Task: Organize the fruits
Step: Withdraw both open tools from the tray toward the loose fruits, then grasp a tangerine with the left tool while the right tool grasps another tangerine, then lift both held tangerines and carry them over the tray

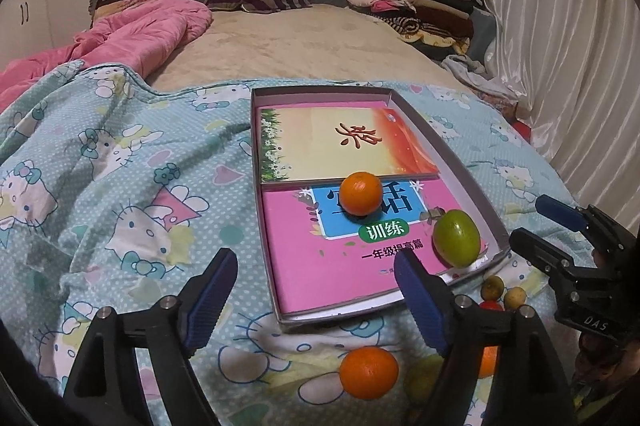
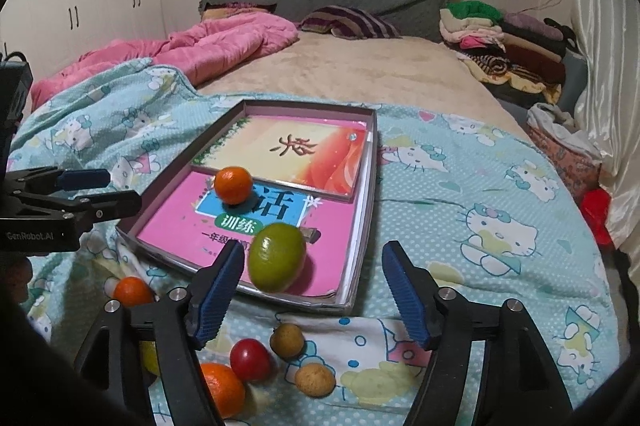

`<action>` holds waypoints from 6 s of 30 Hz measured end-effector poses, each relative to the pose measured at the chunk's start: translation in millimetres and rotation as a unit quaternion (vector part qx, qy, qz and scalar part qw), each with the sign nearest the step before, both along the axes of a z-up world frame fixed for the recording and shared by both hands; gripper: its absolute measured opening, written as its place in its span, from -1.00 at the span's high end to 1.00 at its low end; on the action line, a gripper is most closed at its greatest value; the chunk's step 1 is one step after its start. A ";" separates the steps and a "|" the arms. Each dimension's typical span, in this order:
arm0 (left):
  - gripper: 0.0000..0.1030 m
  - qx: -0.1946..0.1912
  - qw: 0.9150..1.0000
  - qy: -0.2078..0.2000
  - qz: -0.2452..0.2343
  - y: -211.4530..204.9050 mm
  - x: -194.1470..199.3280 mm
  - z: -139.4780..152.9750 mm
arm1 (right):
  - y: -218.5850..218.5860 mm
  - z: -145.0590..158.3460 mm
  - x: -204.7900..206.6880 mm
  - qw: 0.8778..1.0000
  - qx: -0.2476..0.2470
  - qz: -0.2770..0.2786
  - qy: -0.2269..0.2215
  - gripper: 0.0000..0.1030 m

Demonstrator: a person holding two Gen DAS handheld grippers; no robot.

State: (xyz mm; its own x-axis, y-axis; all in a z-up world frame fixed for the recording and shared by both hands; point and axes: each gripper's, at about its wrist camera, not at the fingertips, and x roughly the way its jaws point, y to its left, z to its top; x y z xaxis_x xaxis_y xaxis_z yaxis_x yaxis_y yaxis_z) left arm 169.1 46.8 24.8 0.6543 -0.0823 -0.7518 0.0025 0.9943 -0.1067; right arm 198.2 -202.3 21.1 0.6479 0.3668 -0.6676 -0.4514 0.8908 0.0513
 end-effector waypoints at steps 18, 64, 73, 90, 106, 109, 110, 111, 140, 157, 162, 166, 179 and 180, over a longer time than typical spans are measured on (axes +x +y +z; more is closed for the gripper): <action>-0.60 0.010 1.000 -0.021 -0.004 -9.4 -40.6 11.1 | -8.4 13.6 -26.5 1.000 0.021 0.006 -0.018 -0.44; -0.69 0.013 0.999 0.018 -0.030 -29.2 -98.6 -23.4 | -5.2 -18.6 -79.3 0.999 0.020 0.027 0.031 -0.53; -0.69 0.002 0.998 0.040 -0.055 -35.1 -103.9 -38.1 | -2.2 -31.3 -82.1 0.998 0.009 0.031 0.054 -0.53; -0.19 -0.002 0.992 0.071 -0.100 -50.7 -102.9 -61.1 | 20.2 -59.5 -76.3 0.992 -0.002 0.085 0.094 0.19; 0.29 -0.039 0.991 0.069 -0.107 -41.2 -101.2 -57.4 | 5.6 -50.8 -76.4 0.994 0.016 0.061 0.088 0.20; 0.29 -0.049 0.992 0.051 -0.102 -34.1 -102.3 -45.5 | 1.1 -43.8 -77.2 0.995 0.026 0.056 0.077 0.20; 0.29 -0.056 0.992 0.047 -0.099 -31.0 -102.1 -41.3 | 0.0 -41.1 -77.8 0.995 0.029 0.055 0.072 0.21; 0.29 -0.059 0.993 0.043 -0.097 -29.0 -101.6 -38.5 | -0.4 -39.8 -77.8 0.996 0.030 0.055 0.070 0.20; 0.29 -0.024 0.998 0.009 -0.054 -18.4 -56.1 0.5 | -23.8 -5.8 -52.5 0.998 0.057 0.015 0.028 0.20; 0.29 -0.012 0.999 0.028 -0.040 -15.1 -3.5 -13.5 | -27.2 -8.6 -18.0 0.999 0.033 0.002 0.036 0.20; 0.29 -0.009 0.999 0.033 -0.041 -16.5 8.9 -22.2 | -20.4 -10.1 -6.4 0.999 0.017 0.012 0.034 0.20; 0.29 -0.003 0.999 0.036 -0.039 -16.5 15.6 -29.2 | -11.8 -16.8 4.7 0.999 -0.002 0.021 0.042 0.20; 0.29 0.002 0.998 0.048 -0.038 -10.1 25.9 -45.3 | 7.3 -29.0 19.6 0.997 -0.053 0.036 0.047 0.20; 0.29 0.001 0.998 0.048 -0.039 -10.4 26.4 -46.1 | 8.0 -29.5 20.2 0.997 -0.057 0.037 0.046 0.20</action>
State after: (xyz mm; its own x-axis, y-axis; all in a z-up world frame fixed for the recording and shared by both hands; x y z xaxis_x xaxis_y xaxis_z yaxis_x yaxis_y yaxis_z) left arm 195.4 36.5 -21.3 0.5709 -0.1278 -0.8110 0.0697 0.9918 -0.1072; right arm 218.4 -194.3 -8.5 0.5557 0.3297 -0.7632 -0.5144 0.8576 -0.0041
